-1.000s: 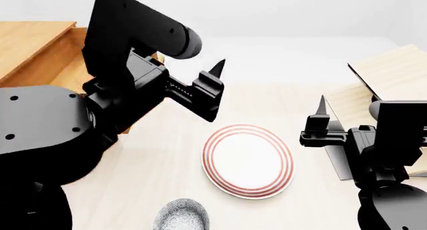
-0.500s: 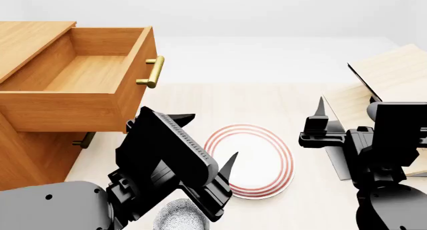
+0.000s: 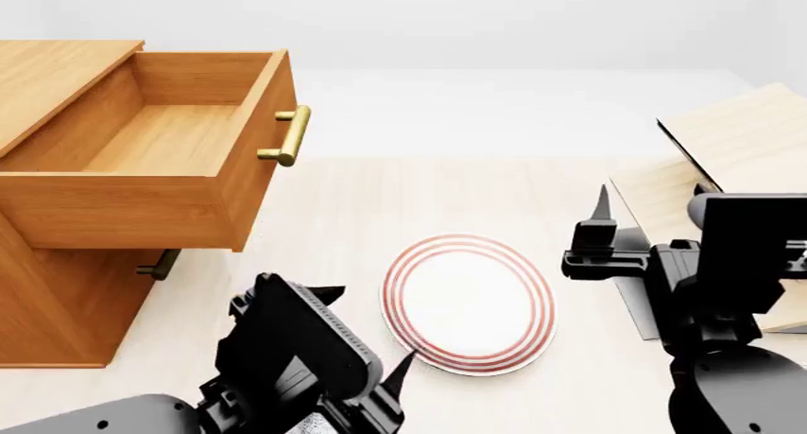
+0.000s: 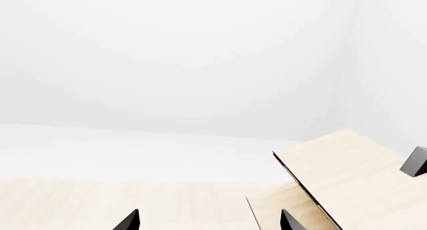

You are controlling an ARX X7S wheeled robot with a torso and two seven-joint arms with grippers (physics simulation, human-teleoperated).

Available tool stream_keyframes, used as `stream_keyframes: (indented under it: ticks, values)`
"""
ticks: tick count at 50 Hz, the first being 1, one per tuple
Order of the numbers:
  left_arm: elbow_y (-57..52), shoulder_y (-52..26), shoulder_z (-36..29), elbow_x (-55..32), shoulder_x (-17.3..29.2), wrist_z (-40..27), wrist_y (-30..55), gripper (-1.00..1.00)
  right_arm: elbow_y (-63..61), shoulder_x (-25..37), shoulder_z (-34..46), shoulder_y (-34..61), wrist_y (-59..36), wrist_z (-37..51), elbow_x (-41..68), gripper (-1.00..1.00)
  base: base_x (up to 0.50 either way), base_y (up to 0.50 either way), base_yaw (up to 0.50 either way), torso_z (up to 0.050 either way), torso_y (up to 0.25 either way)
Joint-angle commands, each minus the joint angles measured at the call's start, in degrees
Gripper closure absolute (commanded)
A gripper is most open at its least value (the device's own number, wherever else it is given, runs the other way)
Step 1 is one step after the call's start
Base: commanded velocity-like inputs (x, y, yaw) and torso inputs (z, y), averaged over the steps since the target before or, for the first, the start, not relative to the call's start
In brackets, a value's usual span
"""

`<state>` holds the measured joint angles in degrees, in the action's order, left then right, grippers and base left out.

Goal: Open the top drawer of the cabinet and put the bowl in it.

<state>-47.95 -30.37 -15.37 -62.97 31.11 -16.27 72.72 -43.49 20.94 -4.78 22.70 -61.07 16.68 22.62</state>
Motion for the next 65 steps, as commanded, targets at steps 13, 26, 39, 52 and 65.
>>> stream_keyframes:
  ticks: [13, 26, 39, 52, 65]
  values:
    - [5.4, 10.4, 0.8, 6.0, 5.5, 3.7, -7.2, -1.0, 1.6, 0.2, 0.7, -0.9, 1.8, 0.2, -0.3, -1.0, 0.0, 0.0, 0.0, 0.0, 0.0]
    - [7.0, 14.5, 2.3, 6.5, 7.4, 4.3, -9.4, -1.0, 2.1, 0.3, 1.3, -0.9, 2.3, 0.5, -0.4, -1.0, 0.0, 0.0, 0.0, 0.0, 0.0]
    - [8.1, 15.0, 2.3, 6.8, 8.3, 3.8, -9.4, -1.0, 2.5, 0.4, 1.5, -0.9, 2.5, 0.7, -0.3, -1.0, 0.0, 0.0, 0.0, 0.0, 0.0]
    - [9.1, 14.2, 3.0, 4.8, 8.6, 2.2, -7.4, -1.0, 3.0, 0.4, 2.1, -0.7, 2.7, 0.9, -0.2, -1.0, 0.0, 0.0, 0.0, 0.0, 0.0]
    - [12.3, 13.1, 2.1, 5.3, 8.1, 1.9, -7.0, -1.0, 3.3, 0.5, 2.3, -0.6, 3.0, 1.0, -0.1, -1.0, 0.0, 0.0, 0.0, 0.0, 0.0]
